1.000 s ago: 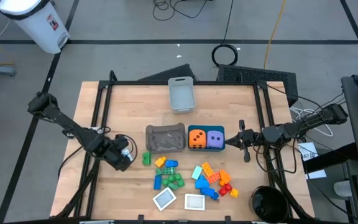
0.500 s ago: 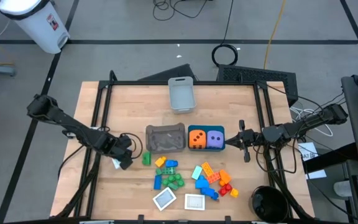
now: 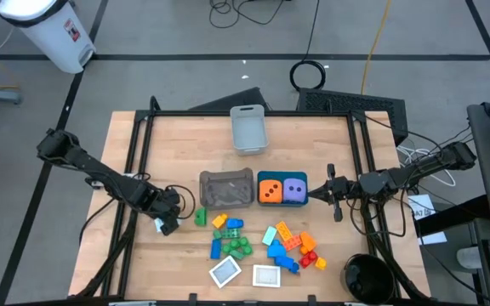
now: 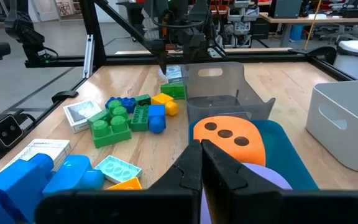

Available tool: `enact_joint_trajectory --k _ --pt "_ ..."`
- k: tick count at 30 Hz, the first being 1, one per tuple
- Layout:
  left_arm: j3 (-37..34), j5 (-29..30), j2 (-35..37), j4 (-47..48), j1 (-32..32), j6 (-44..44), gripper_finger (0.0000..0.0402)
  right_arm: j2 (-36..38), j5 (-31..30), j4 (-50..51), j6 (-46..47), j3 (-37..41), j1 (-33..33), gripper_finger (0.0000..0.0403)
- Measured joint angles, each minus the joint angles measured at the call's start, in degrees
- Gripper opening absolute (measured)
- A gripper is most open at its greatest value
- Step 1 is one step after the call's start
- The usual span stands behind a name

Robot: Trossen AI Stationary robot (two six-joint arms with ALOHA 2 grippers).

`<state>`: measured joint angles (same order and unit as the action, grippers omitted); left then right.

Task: Pick & Place Toys
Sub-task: Put the blue deck of cards into the black bin

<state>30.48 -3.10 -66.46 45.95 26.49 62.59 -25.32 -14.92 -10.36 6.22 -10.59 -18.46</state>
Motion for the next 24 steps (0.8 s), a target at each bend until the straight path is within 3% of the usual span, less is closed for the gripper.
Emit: enact_joint_trajectory --k 9,24 --pt "0.0 -7.45 0.02 -2.16 -0.56 -0.59 0.036 0.0 0.0 0.01 0.0 0.0 -0.02 0.0" --pt "0.0 -0.98 -2.05 -8.54 7.45 9.33 0.0349 0.0 0.01 0.41 0.13 -0.01 0.0 0.0"
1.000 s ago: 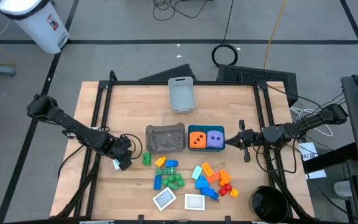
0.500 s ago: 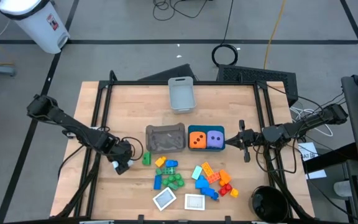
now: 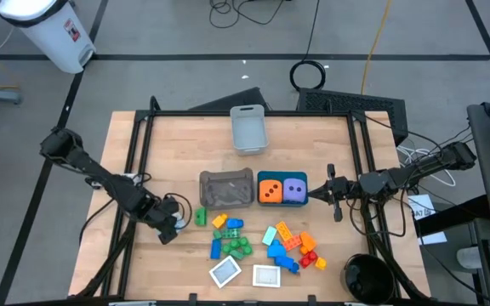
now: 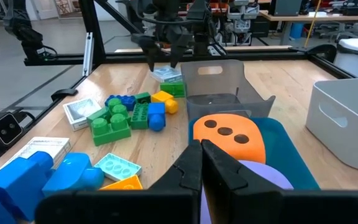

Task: Pick & Place Toys
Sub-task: Put the blue deck of cards into the black bin

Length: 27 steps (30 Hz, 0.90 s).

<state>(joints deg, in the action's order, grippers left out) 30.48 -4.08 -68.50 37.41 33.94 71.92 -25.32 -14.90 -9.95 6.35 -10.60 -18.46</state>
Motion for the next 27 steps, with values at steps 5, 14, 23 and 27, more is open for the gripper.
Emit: enact_joint_trajectory --k 5,14,23,27 --pt "0.3 0.8 -4.4 -3.08 2.05 0.57 0.0349 0.02 -0.01 -0.03 -0.11 0.01 -0.02 0.0" --pt "0.76 4.72 -9.39 -3.57 2.38 3.71 0.0349 -0.17 -0.01 0.2 -0.17 -0.01 0.0 0.0" --pt "0.76 9.15 -9.52 -1.87 3.75 8.62 0.0349 -0.32 -0.01 0.32 -0.17 0.01 0.0 0.0" --pt "0.74 12.01 -9.67 -1.22 4.42 11.95 0.0349 -0.33 -0.01 0.32 -0.17 0.01 -0.02 0.0"
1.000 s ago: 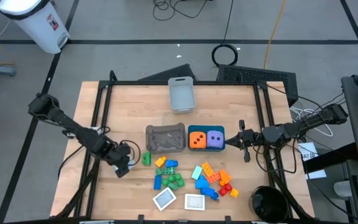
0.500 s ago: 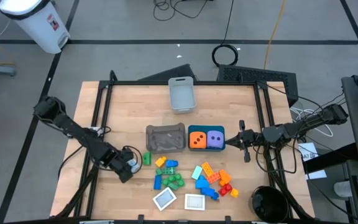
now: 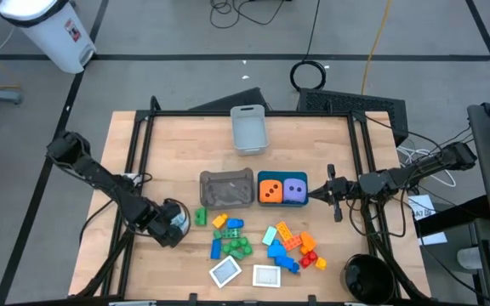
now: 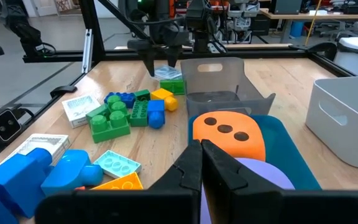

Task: Pick & Place Toys
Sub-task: Put the blue deck of cards into the black bin

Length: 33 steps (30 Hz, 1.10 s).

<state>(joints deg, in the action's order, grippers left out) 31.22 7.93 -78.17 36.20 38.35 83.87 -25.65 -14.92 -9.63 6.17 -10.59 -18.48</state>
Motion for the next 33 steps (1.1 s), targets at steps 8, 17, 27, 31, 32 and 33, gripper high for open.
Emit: enact_joint_trajectory --k 8,17,27,31,32,33 --pt "0.0 1.37 -0.11 0.71 0.06 4.27 0.0343 0.02 0.0 0.0 -0.02 0.0 0.02 0.0" --pt "0.91 1.13 0.64 2.51 -0.09 4.84 0.0302 0.0 0.0 0.02 -0.02 0.0 0.0 0.0" --pt "8.14 6.49 6.03 15.86 -0.18 4.27 0.0302 0.0 0.0 0.02 -0.02 -0.02 0.02 0.0" --pt "11.14 8.97 9.16 18.75 -0.07 2.7 0.0302 0.0 0.0 0.02 -0.02 -0.01 0.01 0.0" --pt "11.91 9.74 9.86 19.03 -0.07 2.2 0.0302 0.0 0.0 0.02 -0.02 0.0 0.02 0.0" --pt "12.81 10.73 10.48 19.31 -0.07 1.64 0.0302 0.0 0.0 0.02 -0.02 0.0 0.02 0.0"
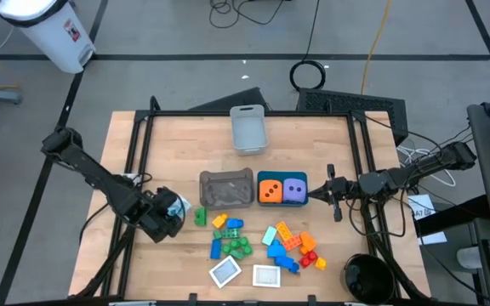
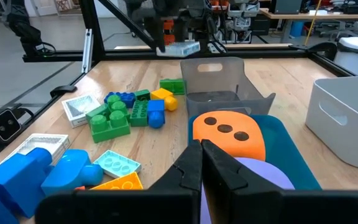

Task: Pick & Place Toys
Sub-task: Put the blue deck of cards into the black bin

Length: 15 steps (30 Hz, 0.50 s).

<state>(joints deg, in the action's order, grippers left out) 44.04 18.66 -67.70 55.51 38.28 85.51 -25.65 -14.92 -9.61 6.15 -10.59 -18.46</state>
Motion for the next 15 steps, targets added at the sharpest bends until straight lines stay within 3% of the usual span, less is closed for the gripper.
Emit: enact_joint_trajectory --k 8,15 --pt "7.55 10.58 3.82 1.61 -1.01 -9.72 0.0302 0.0 0.0 0.0 0.0 0.0 0.0 0.0" --pt "13.11 16.35 3.82 0.73 -8.52 -26.59 0.0302 0.01 -0.02 0.0 0.0 0.0 0.0 0.0"
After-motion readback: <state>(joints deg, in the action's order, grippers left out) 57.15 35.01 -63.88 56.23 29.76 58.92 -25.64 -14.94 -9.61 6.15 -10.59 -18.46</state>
